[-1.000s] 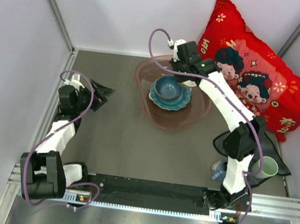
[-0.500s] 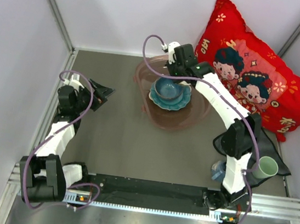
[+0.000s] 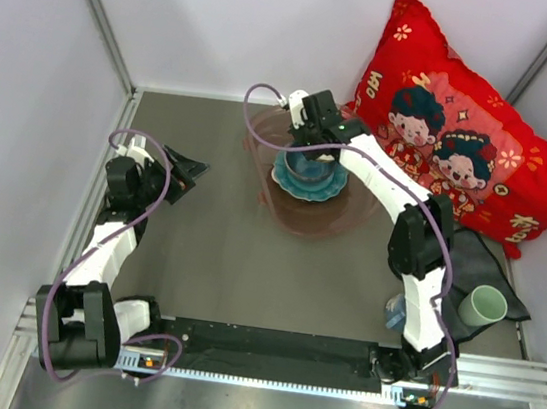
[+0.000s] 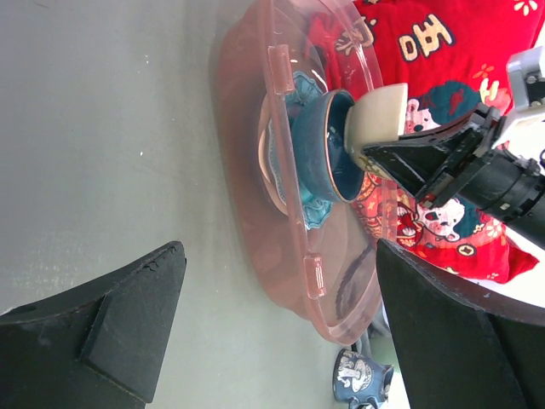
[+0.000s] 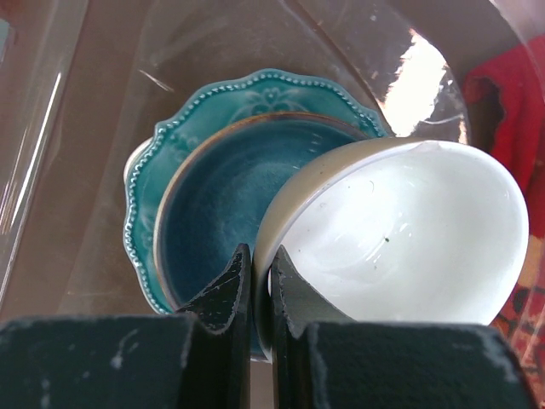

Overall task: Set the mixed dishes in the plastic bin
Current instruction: Place the bowl in the plastic bin.

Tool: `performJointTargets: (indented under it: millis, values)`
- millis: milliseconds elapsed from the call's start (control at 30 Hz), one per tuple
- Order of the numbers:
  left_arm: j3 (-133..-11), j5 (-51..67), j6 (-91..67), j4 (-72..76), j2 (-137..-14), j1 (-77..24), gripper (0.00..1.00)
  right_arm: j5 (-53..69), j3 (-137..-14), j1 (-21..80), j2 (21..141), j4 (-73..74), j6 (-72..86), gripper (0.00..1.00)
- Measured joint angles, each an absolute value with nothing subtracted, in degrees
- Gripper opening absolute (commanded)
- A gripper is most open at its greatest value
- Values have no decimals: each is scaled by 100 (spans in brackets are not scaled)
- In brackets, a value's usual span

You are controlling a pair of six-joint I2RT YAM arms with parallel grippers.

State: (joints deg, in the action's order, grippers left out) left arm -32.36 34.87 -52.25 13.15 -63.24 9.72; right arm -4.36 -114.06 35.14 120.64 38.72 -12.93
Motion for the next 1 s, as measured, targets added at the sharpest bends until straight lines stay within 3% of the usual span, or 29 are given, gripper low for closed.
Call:
performJointTargets:
  millis: [1000]
  values:
    - [-3234, 3492, -5190, 1280, -6324, 972, 97, -73, -11445, 3664, 12490, 4101, -1393, 2]
